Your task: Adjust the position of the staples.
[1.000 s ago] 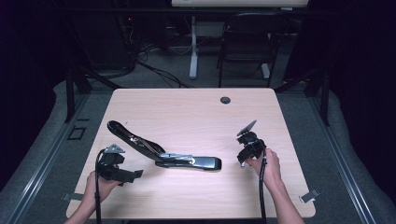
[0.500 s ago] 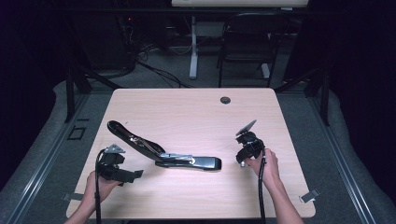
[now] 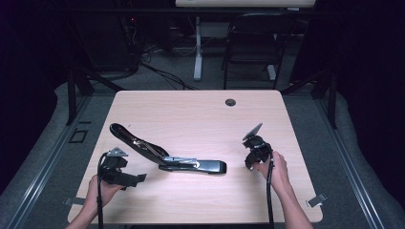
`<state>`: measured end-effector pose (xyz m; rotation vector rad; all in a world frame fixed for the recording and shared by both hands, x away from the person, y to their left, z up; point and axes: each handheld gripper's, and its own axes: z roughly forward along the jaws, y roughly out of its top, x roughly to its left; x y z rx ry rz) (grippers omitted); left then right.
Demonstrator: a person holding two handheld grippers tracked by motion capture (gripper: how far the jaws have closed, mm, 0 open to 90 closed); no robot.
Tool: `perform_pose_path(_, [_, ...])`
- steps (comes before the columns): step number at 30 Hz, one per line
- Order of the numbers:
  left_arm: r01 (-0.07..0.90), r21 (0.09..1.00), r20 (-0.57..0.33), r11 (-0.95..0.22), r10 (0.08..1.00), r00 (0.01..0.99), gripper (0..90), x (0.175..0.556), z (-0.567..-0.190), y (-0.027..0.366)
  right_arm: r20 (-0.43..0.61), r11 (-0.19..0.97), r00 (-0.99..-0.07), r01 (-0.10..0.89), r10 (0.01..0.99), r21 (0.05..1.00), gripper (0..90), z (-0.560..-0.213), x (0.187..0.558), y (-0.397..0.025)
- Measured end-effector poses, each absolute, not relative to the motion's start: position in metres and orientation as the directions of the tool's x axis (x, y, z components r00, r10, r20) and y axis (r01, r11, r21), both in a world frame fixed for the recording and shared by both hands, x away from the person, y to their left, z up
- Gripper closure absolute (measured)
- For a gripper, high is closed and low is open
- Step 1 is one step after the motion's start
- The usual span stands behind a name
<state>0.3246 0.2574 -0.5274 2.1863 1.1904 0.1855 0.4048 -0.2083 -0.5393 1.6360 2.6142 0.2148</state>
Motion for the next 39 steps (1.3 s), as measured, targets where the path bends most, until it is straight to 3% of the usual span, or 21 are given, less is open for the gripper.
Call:
perform_pose_path(5, [0.705, 0.592, -0.169, -0.391, 0.795, 0.583, 0.1, 0.324, -0.527, 0.257, 0.058, 0.425, -0.438, 0.891, 0.897, 0.163, 65.9, -0.54, 0.406, -0.204])
perform_pose_path(7, [0.706, 0.591, -0.169, -0.391, 0.796, 0.582, 0.1, 0.324, -0.527, 0.257, 0.036, 0.467, -0.473, 0.877, 0.88, 0.115, 67.5, -0.536, 0.409, -0.202])
perform_pose_path(9, [0.707, 0.59, -0.17, -0.391, 0.796, 0.582, 0.1, 0.324, -0.527, 0.258, 0.056, 0.44, -0.453, 0.884, 0.89, 0.155, 69.0, -0.539, 0.408, -0.198])
perform_pose_path(14, [0.707, 0.589, -0.172, -0.392, 0.794, 0.584, 0.1, 0.325, -0.527, 0.258, 0.026, 0.486, -0.49, 0.869, 0.871, 0.089, 71.1, -0.534, 0.416, -0.196])
perform_pose_path(18, [0.707, 0.587, -0.17, -0.395, 0.793, 0.585, 0.1, 0.325, -0.528, 0.258, 0.039, 0.459, -0.466, 0.881, 0.884, 0.115, 72.5, -0.538, 0.416, -0.194])
perform_pose_path(19, [0.706, 0.588, -0.169, -0.395, 0.793, 0.585, 0.1, 0.325, -0.528, 0.257, 0.018, 0.496, -0.498, 0.865, 0.867, 0.071, 72.9, -0.535, 0.419, -0.194])
perform_pose_path(39, [0.706, 0.585, -0.173, -0.4, 0.789, 0.59, 0.1, 0.325, -0.529, 0.256, 0.033, 0.463, -0.465, 0.884, 0.885, 0.062, 74.0, -0.541, 0.421, -0.192])
